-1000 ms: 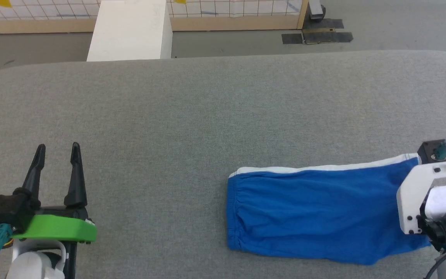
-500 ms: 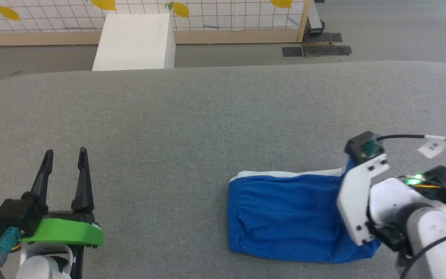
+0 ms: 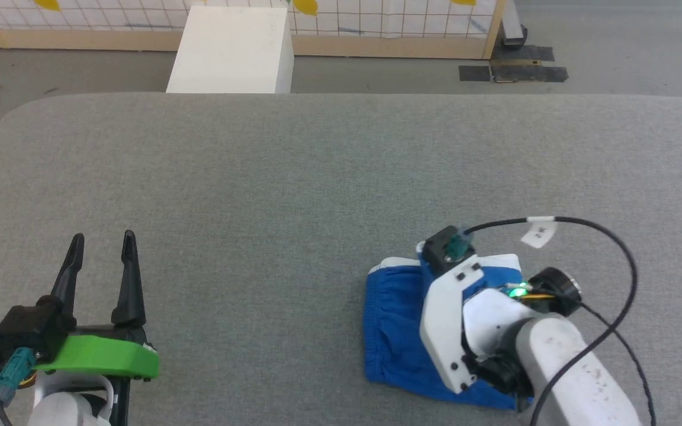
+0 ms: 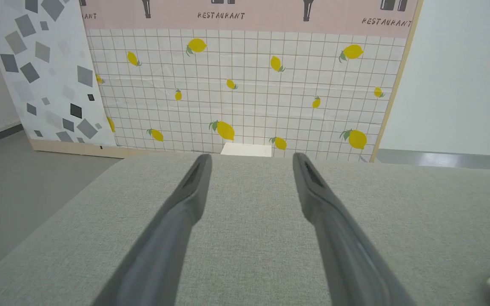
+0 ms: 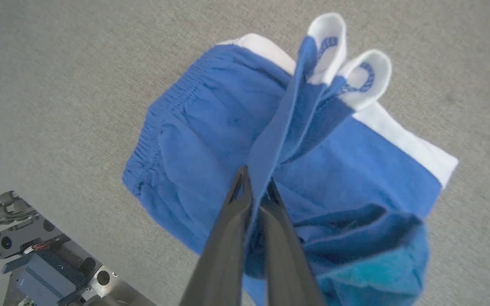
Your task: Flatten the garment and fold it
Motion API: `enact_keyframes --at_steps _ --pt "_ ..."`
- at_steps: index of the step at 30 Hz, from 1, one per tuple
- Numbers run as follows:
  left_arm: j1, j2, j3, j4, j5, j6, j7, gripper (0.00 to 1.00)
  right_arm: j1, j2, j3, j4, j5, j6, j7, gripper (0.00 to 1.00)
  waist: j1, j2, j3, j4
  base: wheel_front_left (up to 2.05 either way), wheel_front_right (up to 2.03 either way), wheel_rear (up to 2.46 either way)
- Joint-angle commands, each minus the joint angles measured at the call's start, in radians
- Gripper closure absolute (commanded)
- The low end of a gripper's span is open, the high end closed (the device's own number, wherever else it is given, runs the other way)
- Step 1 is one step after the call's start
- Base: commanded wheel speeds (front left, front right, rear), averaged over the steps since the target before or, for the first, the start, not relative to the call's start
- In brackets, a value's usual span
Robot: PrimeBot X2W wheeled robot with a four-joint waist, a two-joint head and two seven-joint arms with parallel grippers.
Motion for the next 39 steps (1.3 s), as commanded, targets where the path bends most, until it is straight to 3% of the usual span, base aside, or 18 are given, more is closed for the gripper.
enact_keyframes --at_steps 1,12,13,14,26,32,39 --pt "0.007 -0.004 0.001 0.002 -0.005 -0.006 -0.005 0.00 -0.022 0.008 0.015 0.019 0.012 -0.002 -0.014 1.00 0.0000 0.0000 0.006 0.009 0.00 0.00 0.00" --pt "0.002 -0.005 -0.006 0.018 -0.008 -0.007 -0.005 0.00 -0.046 0.017 0.117 0.124 0.065 -0.002 -0.078 1.00 0.0000 0.0000 0.003 0.019 0.00 0.00 0.00" --pt "0.002 -0.005 -0.007 0.018 -0.009 -0.007 -0.005 0.00 -0.048 0.017 0.127 0.127 0.072 -0.002 -0.090 0.54 0.0000 0.0000 0.002 0.018 0.00 0.00 0.00" --pt "0.003 -0.005 -0.008 0.019 -0.009 -0.007 -0.005 0.00 -0.049 0.017 0.135 0.130 0.077 -0.002 -0.096 0.00 0.0000 0.0000 0.000 0.017 0.00 0.00 0.00" --pt "0.017 0.003 -0.013 0.022 -0.005 -0.007 -0.005 0.00 -0.059 0.017 0.205 -0.002 0.191 -0.002 -0.143 0.00 0.0000 0.0000 -0.032 -0.024 0.00 0.00 0.00" --pt "0.027 0.001 -0.006 0.007 0.000 -0.007 -0.005 0.00 0.014 0.016 -0.024 -0.077 0.066 -0.002 -0.159 0.00 0.0000 0.0000 -0.041 -0.046 0.00 0.00 0.00" --pt "0.033 0.001 -0.004 -0.001 -0.003 -0.007 -0.005 0.00 0.134 0.003 -0.115 -0.106 0.001 -0.002 -0.103 0.00 0.0000 0.0000 -0.026 -0.051 0.00 0.00 0.00"
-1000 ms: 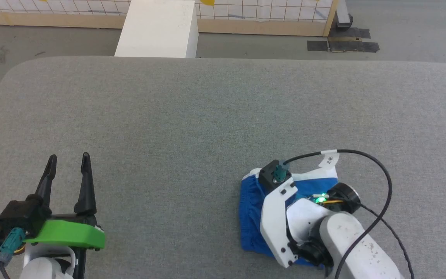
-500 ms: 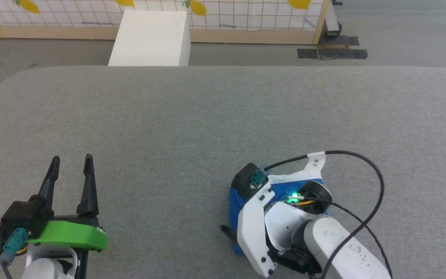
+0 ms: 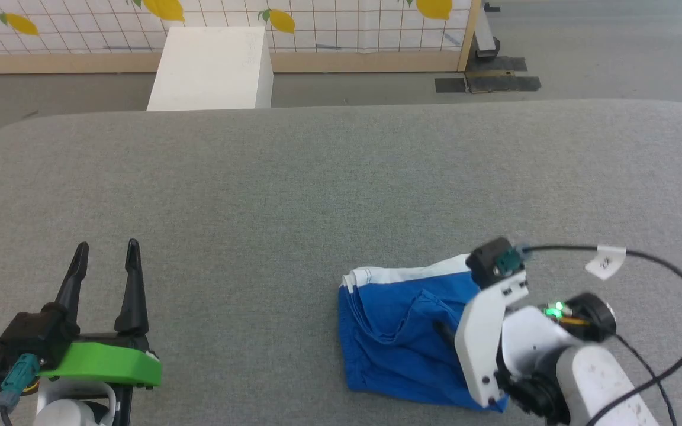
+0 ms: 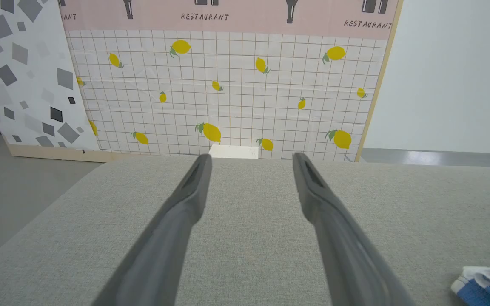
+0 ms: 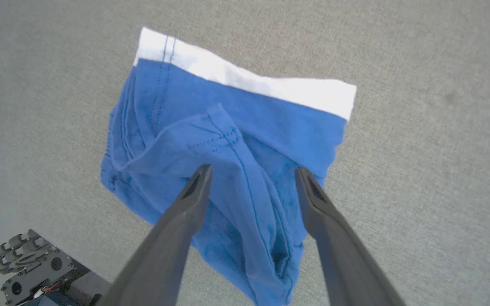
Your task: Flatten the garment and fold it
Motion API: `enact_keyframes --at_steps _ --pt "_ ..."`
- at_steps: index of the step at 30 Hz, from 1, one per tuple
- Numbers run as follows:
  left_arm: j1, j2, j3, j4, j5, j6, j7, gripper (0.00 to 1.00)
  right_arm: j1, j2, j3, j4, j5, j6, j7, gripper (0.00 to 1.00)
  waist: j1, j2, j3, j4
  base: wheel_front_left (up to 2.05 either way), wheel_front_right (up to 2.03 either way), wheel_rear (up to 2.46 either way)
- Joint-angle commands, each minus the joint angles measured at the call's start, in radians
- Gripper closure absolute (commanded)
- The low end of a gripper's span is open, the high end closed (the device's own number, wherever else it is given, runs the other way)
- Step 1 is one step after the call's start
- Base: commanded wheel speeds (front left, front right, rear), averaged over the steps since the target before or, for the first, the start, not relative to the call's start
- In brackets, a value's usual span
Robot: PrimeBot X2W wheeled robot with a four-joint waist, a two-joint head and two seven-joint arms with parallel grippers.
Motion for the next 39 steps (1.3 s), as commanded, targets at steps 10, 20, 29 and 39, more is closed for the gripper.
enact_keyframes --at_steps 10,20,29,39 --pt "0.002 0.010 -0.002 0.000 -0.013 -0.007 -0.004 0.00 0.046 0.008 0.018 0.034 0.027 -0.002 -0.020 0.76 0.0000 0.0000 0.022 -0.004 0.00 0.00 0.00" --pt "0.001 0.017 -0.001 0.008 -0.017 -0.007 -0.004 0.00 0.051 -0.054 0.168 -0.018 0.073 -0.002 0.003 1.00 0.0000 0.0000 0.014 -0.008 0.00 0.00 0.00" --pt "0.003 0.013 0.000 0.013 -0.017 -0.007 -0.004 0.00 0.079 -0.174 0.331 -0.050 0.108 -0.002 0.076 0.00 0.0000 0.0000 0.007 -0.017 0.00 0.00 0.00" --pt "0.008 0.016 0.001 0.015 -0.015 -0.007 -0.004 0.00 0.121 -0.085 0.152 -0.180 0.194 -0.002 0.001 0.00 0.0000 0.0000 -0.007 -0.018 0.00 0.00 0.00"
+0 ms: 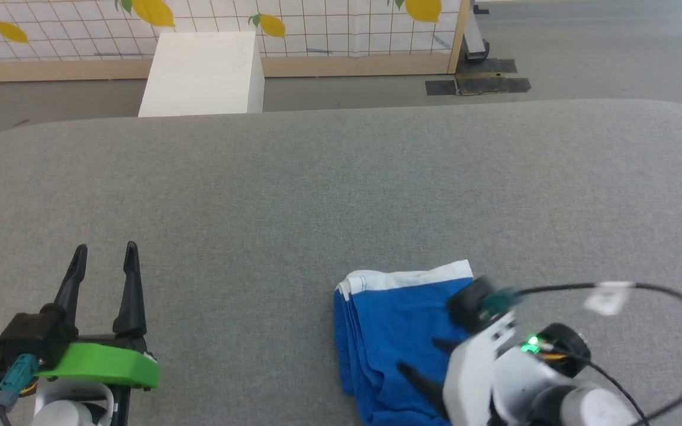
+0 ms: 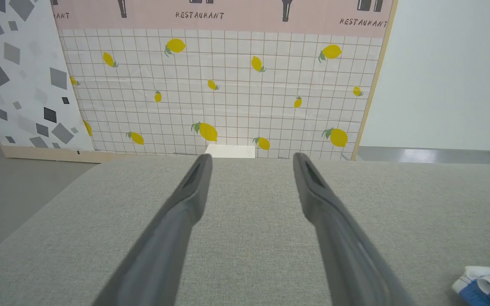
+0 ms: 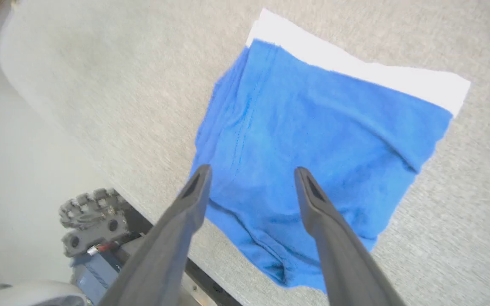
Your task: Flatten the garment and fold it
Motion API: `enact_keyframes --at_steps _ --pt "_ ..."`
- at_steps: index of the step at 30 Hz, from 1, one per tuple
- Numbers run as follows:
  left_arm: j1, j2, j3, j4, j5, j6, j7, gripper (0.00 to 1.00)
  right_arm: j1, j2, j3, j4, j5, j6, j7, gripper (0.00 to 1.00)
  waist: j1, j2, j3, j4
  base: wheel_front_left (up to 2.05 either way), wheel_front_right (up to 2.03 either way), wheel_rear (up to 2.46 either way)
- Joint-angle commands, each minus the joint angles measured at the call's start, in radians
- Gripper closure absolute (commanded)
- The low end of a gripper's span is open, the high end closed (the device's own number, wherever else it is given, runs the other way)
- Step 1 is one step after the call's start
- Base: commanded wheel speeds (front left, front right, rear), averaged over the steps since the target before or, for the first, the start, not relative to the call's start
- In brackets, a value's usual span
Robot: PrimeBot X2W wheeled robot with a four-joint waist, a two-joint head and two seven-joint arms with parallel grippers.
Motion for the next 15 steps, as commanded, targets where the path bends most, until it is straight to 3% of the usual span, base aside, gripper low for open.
enact_keyframes --at_steps 1,6,8,15 --pt "0.009 0.008 0.005 0.001 -0.009 -0.007 -0.004 0.00 0.020 0.036 -0.049 -0.030 0.018 -0.002 -0.022 0.00 0.0000 -0.0001 0.000 -0.001 0.00 0.00 0.00" --pt "0.013 0.007 0.015 -0.004 -0.005 -0.007 -0.004 0.00 0.030 0.091 -0.274 -0.049 -0.068 -0.002 -0.084 0.00 0.0000 -0.0001 0.002 -0.006 0.00 0.00 0.00" --pt "0.012 0.003 0.022 -0.010 -0.002 -0.007 -0.004 0.00 0.025 0.103 -0.359 0.028 -0.192 -0.002 -0.085 0.00 0.0000 -0.0001 0.009 -0.002 0.00 0.00 0.00" --pt "-0.001 0.007 0.028 -0.020 -0.004 -0.007 -0.004 0.00 -0.006 0.107 -0.292 0.174 -0.248 -0.002 -0.106 0.00 0.0000 -0.0001 0.047 0.012 0.00 0.00 0.00"
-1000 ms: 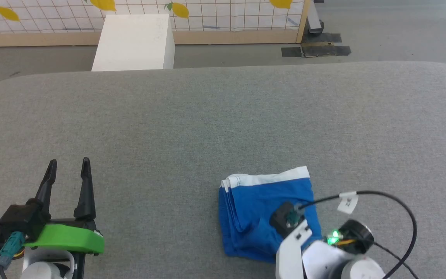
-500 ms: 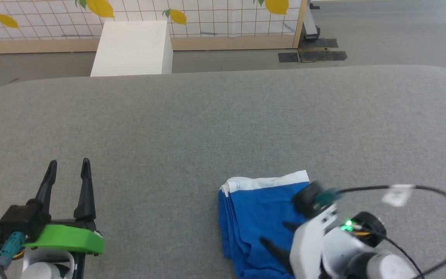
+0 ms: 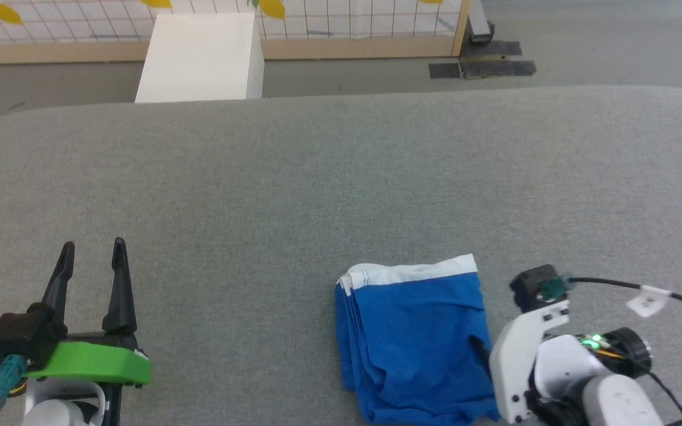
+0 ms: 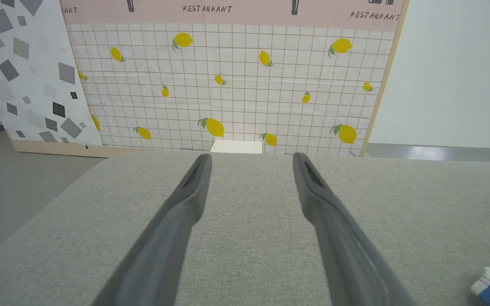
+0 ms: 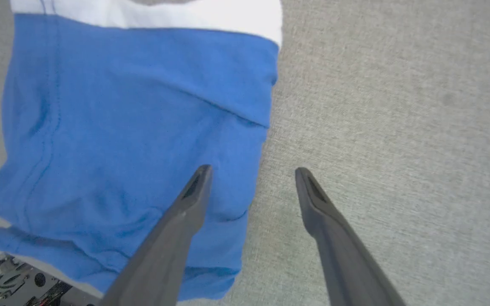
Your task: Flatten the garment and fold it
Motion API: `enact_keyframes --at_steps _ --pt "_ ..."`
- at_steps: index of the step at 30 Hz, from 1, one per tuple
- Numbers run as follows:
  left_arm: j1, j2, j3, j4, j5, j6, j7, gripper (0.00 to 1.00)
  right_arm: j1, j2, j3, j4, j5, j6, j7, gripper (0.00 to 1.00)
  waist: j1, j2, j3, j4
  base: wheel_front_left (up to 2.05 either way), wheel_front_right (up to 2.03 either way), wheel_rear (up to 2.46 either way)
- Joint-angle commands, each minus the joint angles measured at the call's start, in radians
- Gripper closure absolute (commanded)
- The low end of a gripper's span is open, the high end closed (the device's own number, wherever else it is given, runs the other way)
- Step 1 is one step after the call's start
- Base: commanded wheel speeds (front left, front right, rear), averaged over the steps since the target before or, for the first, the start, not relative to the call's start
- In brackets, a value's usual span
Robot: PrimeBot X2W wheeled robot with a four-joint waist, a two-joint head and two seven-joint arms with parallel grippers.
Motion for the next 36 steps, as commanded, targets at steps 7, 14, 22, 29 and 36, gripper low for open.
enact_keyframes --at_steps 7,14,22,29,36 --pt "-0.005 0.006 -0.004 -0.002 -0.006 -0.007 -0.004 0.00 -0.065 0.002 0.038 0.151 -0.023 -0.002 -0.047 0.00 0.0000 0.0000 0.025 0.015 0.00 0.00 0.00" --pt "-0.002 0.007 0.001 -0.001 -0.008 -0.007 -0.004 0.00 -0.109 0.002 0.068 0.241 -0.004 -0.002 -0.061 1.00 0.0000 0.0000 0.026 0.008 0.00 0.00 0.00" --pt "0.021 0.011 0.028 -0.026 -0.018 -0.007 -0.004 0.00 -0.187 -0.074 0.158 0.205 -0.028 -0.002 -0.009 1.00 0.0000 0.0000 0.062 -0.115 0.00 0.00 0.00" --pt "0.021 0.045 0.031 -0.067 -0.033 -0.007 -0.004 0.00 -0.312 -0.198 0.246 0.170 0.015 -0.002 0.036 1.00 0.0000 0.0000 0.140 -0.310 0.00 0.00 0.00" --pt "0.012 0.102 0.027 -0.114 -0.044 -0.007 -0.004 0.00 -0.431 -0.253 0.242 0.214 0.017 -0.002 -0.002 1.00 0.0000 0.0000 0.216 -0.431 0.00 0.00 0.00"
